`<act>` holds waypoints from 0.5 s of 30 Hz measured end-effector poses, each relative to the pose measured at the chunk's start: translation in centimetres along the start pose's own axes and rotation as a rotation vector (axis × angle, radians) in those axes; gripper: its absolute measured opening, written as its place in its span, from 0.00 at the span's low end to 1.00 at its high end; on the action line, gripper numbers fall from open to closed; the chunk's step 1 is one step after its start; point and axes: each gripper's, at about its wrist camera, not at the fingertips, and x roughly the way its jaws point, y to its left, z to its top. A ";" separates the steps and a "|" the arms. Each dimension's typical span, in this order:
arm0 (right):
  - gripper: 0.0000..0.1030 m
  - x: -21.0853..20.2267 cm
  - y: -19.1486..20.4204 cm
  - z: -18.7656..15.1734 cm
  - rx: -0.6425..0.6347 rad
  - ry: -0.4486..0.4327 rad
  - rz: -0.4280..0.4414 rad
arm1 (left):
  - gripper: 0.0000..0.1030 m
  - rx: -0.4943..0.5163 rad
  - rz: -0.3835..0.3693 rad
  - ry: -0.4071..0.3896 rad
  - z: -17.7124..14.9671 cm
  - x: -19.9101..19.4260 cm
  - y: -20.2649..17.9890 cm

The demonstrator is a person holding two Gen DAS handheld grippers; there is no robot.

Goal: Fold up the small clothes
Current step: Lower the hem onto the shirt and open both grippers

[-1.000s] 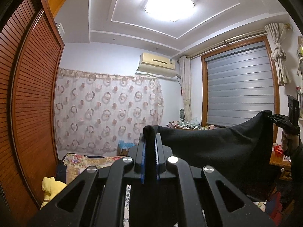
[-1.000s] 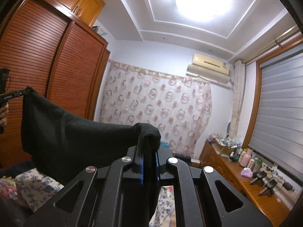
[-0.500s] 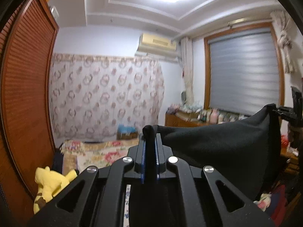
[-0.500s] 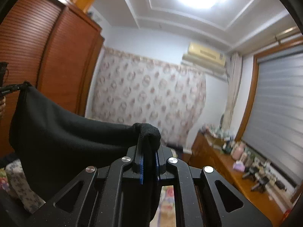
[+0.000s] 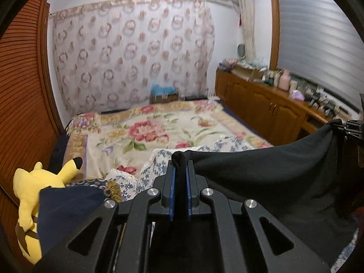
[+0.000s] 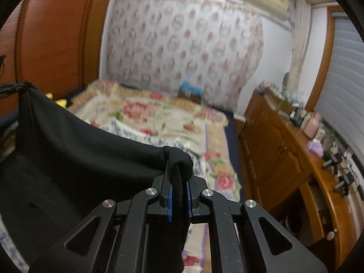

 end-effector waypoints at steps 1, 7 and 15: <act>0.06 1.5 -0.4 -0.1 0.010 0.016 0.005 | 0.05 0.001 0.004 0.012 0.1 0.8 -0.3; 0.06 7.7 -1.7 -0.5 0.046 0.085 0.028 | 0.07 0.002 0.022 0.079 -0.1 4.3 -0.7; 0.29 10.1 -1.3 -1.0 0.094 0.148 0.018 | 0.35 -0.003 -0.003 0.165 -1.2 4.7 -0.7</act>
